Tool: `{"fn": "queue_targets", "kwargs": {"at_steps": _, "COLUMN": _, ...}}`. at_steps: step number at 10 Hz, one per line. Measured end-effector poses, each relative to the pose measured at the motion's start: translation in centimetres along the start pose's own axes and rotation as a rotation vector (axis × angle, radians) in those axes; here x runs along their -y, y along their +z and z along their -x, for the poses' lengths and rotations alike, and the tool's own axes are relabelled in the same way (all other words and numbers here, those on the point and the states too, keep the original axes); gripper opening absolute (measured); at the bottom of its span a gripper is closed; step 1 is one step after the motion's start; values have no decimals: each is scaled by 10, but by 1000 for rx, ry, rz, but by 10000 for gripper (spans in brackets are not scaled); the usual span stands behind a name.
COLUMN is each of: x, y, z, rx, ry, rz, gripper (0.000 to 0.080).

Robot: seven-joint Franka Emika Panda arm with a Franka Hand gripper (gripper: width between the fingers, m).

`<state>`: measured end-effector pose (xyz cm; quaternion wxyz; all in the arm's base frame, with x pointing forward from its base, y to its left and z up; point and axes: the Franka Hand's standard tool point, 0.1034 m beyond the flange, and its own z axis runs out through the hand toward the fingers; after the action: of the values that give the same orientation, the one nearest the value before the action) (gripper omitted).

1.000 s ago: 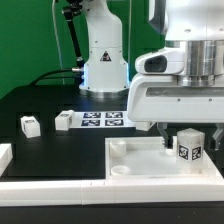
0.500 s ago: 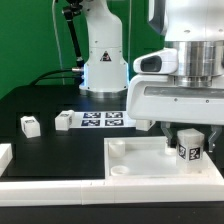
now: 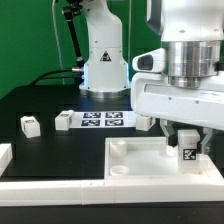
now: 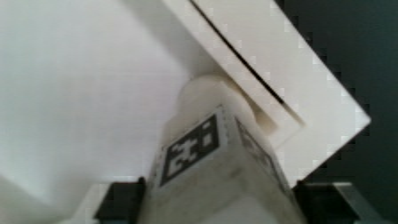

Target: Assemble square table

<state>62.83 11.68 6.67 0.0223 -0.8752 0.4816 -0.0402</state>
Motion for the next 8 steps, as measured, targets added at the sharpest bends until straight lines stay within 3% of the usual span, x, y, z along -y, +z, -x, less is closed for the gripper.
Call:
{"fn": "queue_targets", "kwargs": {"at_steps": 2, "x": 1, "y": 0, "z": 2, "rx": -11, "ry": 307, "rz": 3, "gripper": 402}}
{"fn": "queue_targets", "kwargs": {"at_steps": 6, "x": 1, "y": 0, "z": 3, "rx": -2, "ry": 514, "rz": -1, "gripper": 401}}
{"fn": "queue_targets", "kwargs": {"at_steps": 8, "x": 0, "y": 0, "z": 4, "rx": 29, "ry": 801, "rz": -8, "gripper": 401}}
